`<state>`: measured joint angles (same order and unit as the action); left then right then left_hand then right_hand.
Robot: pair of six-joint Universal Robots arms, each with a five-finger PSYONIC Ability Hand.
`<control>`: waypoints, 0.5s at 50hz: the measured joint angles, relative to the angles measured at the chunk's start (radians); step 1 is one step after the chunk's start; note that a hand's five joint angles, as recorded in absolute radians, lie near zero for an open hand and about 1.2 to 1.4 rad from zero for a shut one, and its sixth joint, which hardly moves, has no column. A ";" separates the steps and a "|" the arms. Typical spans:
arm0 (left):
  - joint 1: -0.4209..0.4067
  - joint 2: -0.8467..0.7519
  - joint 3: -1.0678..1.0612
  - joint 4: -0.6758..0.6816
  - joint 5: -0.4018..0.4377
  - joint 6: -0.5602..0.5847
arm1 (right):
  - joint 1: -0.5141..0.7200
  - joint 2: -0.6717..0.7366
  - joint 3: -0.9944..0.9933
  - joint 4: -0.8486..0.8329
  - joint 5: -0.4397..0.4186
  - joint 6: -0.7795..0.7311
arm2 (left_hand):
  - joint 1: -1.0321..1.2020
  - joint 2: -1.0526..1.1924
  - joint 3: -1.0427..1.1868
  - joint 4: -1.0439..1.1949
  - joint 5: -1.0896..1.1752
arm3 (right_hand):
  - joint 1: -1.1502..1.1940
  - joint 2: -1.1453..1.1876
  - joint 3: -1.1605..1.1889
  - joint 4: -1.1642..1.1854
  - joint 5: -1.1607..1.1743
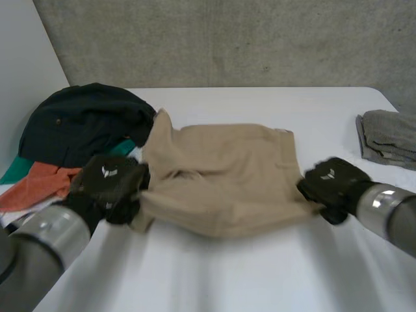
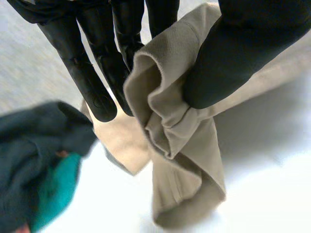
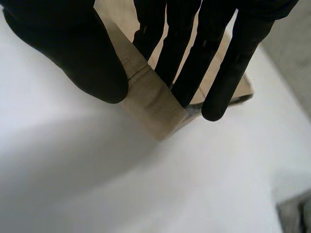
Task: Fold the laundry.
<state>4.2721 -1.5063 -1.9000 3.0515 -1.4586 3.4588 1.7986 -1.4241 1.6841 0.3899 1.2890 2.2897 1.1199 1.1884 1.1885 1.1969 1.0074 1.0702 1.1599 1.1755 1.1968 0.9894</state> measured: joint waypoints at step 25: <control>-0.044 -0.286 0.099 0.260 -0.006 0.155 | -0.051 0.116 -0.007 -0.124 0.008 0.009 | 0.000 0.008 0.002 0.004 0.002 | 0.027 0.000 0.014 0.000 0.017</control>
<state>4.2279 -1.7927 -1.8007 3.3113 -1.4642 3.6136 1.7478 -1.3077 1.6766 0.2664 1.2966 2.2984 1.1199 1.1961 1.1908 1.2009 1.0093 1.0975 1.1599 1.1892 1.1973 1.0069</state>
